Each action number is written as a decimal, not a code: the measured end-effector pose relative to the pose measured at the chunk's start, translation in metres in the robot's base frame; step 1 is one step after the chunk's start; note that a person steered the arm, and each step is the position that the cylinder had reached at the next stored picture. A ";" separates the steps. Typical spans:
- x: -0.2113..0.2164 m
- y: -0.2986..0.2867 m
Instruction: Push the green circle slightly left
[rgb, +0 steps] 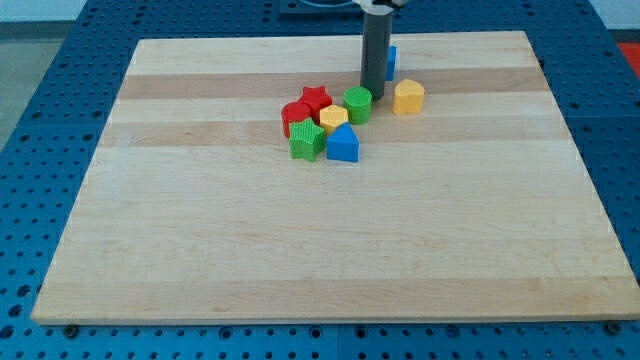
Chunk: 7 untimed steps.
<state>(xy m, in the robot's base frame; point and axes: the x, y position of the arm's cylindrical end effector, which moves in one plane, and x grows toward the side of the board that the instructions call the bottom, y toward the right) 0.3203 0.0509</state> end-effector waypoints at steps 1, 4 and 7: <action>0.000 -0.003; 0.002 0.013; 0.030 0.023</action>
<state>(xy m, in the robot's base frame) 0.3501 0.0742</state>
